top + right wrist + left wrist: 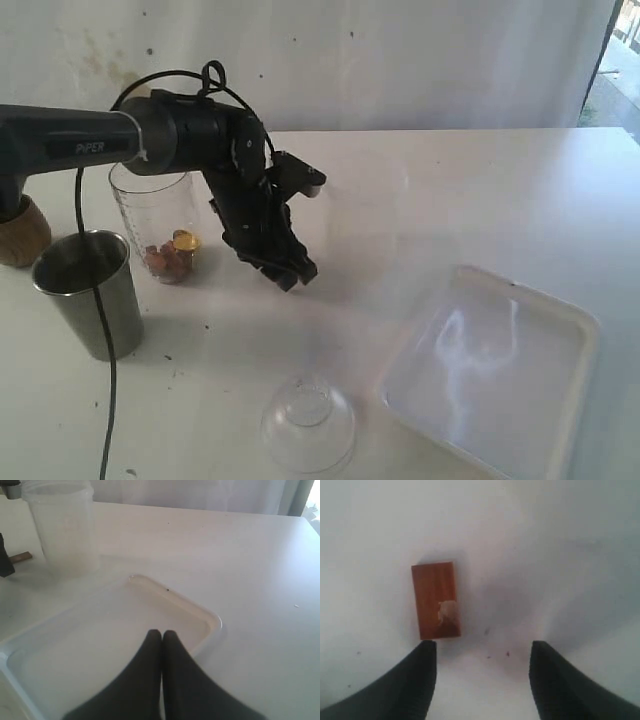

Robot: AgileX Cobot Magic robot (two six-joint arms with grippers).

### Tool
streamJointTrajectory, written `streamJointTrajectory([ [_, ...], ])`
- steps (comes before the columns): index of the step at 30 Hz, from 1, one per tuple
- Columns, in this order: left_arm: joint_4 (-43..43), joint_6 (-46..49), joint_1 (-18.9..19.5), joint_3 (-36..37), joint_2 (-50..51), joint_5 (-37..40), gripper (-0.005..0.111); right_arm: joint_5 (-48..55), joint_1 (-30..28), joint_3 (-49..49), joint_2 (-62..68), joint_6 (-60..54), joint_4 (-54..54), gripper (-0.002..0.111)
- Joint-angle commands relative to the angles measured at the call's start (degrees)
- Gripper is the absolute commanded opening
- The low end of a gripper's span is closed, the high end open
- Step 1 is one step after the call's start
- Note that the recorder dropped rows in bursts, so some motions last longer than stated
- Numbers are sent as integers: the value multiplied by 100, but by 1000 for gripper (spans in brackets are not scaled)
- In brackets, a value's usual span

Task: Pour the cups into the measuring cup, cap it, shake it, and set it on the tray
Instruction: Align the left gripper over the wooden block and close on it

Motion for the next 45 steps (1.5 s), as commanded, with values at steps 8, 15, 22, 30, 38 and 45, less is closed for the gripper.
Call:
streamJointTrajectory([
  [8, -22, -53, 1, -20, -49, -734, 54, -85, -15, 28, -29, 26, -10, 0],
  [15, 506, -497, 11, -20, -49, -498, 54, -85, -15, 28, -29, 26, -10, 0],
  [22, -280, -148, 110, -20, -49, -587, 54, -85, -15, 28, -29, 26, -10, 0],
  [30, -82, -338, 124, -20, 54, -622, 54, -85, -15, 28, -29, 26, -10, 0],
  [38, -82, -342, 124, -20, 320, -541, 50, -85, -15, 28, -29, 26, -10, 0],
  [45, 120, -342, 124, -20, 301, -302, 0, -85, -15, 28, -29, 25, -20, 0],
])
